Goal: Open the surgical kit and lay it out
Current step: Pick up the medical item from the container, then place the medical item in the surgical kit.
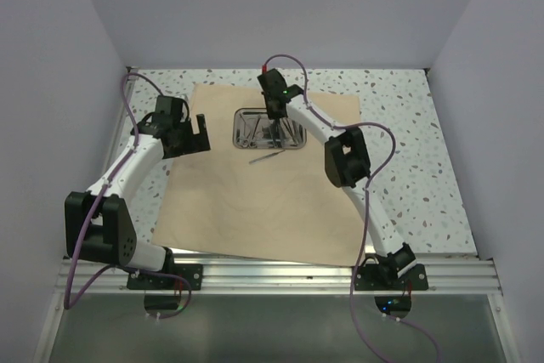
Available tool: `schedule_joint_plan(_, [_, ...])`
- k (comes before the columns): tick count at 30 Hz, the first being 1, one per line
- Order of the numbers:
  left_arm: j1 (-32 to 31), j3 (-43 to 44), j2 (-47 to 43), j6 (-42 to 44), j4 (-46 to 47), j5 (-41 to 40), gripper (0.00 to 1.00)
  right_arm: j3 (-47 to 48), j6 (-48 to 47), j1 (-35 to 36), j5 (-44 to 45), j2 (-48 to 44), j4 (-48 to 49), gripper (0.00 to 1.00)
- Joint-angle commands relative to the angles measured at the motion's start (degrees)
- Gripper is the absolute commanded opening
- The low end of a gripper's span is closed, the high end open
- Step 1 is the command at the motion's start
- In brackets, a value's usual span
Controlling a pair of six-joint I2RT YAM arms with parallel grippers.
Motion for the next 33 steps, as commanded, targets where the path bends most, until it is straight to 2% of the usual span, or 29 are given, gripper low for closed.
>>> schedule_joint_plan(1, [0.63, 2.36, -1.05, 0.98, 1.43, 1.57, 0.98, -2.79, -2.32, 0.12, 3.47, -8.8, 0.85, 0.0])
schedule_joint_plan(11, [0.63, 7.19, 0.18, 0.71, 1.69, 2.44, 0.98, -6.05, -3.91, -0.06, 4.43, -17.51, 1.92, 0.0])
schedule_joint_plan(15, [0.63, 7.63, 0.8, 0.54, 2.57, 3.24, 0.98, -10.7, -0.41, -0.06, 4.79, -23.02, -0.46, 0.0])
schedule_joint_plan(20, [0.46, 7.98, 2.38, -0.43, 4.41, 6.39, 0.99, -34.93, 6.36, 0.56, 2.76, -37.35, 3.84, 0.0])
schedule_joint_plan(21, [0.28, 8.16, 2.64, -0.43, 5.29, 7.01, 0.99, -42.63, 9.25, 0.73, 2.76, -42.33, 5.24, 0.0])
schedule_joint_plan(24, [-1.47, 9.48, 3.87, -0.52, 6.61, 7.2, 0.99, -56.09, 14.89, 1.7, 3.2, -52.62, 6.74, 0.0])
schedule_joint_plan(29, [-6.83, 13.87, 8.6, -1.13, 7.67, 5.18, 0.99, -70.28, 25.24, 4.16, 0.75, -63.64, 6.48, 0.0])
schedule_joint_plan(33, [-11.4, 16.86, 12.3, -1.84, 8.55, 2.8, 0.99, -79.95, 31.24, 5.57, -2.15, -67.69, 6.31, 0.0])
